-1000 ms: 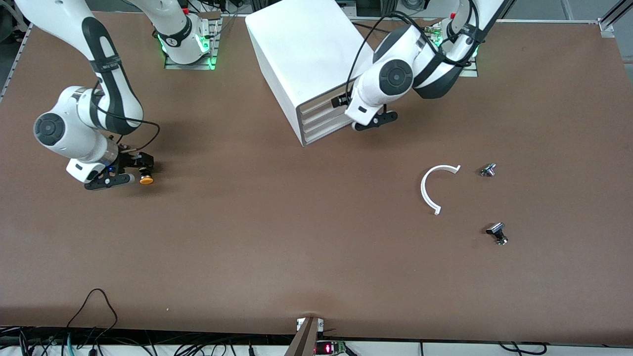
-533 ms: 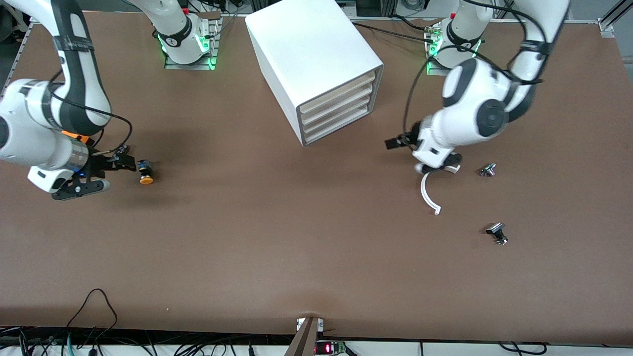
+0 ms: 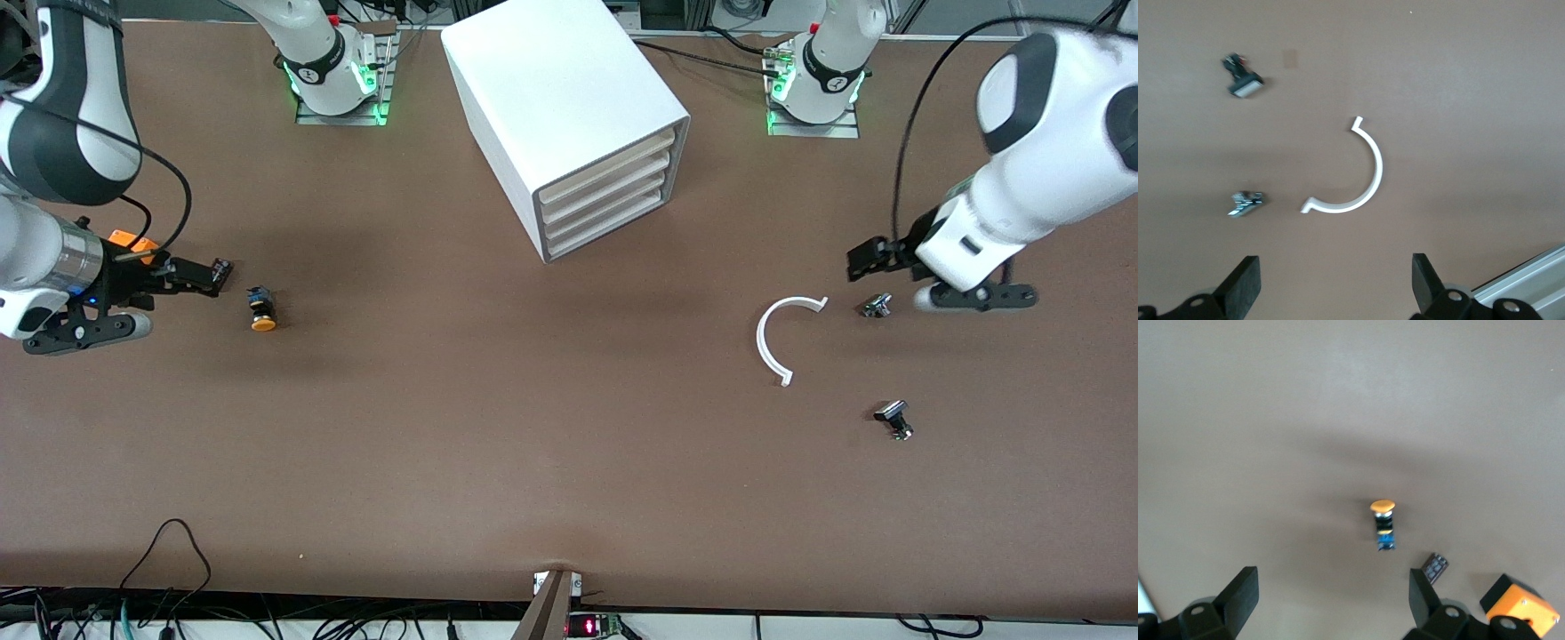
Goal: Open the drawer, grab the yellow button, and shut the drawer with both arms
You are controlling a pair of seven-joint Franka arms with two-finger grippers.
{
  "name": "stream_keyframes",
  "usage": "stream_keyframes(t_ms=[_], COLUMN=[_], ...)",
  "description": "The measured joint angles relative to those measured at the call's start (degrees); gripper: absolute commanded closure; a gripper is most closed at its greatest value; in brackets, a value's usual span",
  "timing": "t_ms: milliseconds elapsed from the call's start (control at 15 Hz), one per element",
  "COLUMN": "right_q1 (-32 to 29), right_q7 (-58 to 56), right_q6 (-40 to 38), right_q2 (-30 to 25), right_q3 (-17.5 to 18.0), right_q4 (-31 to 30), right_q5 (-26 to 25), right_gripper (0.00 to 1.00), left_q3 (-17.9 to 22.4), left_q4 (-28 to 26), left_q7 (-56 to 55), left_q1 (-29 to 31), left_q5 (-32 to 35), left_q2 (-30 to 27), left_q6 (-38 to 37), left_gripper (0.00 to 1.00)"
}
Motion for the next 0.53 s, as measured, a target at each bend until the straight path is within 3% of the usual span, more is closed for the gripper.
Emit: stream_keyframes(t_ms=[267,533], right_q1=[-7.1,-9.0], right_q7=[2.3,6.5], right_q6=[-4.0,-5.5], right_q2=[-1.8,-2.7], right_q3=[7.8,10.3], right_q4=[3.3,3.3], right_q5=[-0.1,-0.5], right_gripper=[0.0,0.0], left_q3=[1.1,1.2], left_q4=[0.0,-0.2], left_q7=[1.3,1.3], left_q1=[0.7,1.6], left_q5=[0.6,1.3], left_q2=[-7.4,-8.2], left_q6=[-7.1,-7.5], left_gripper=[0.0,0.0])
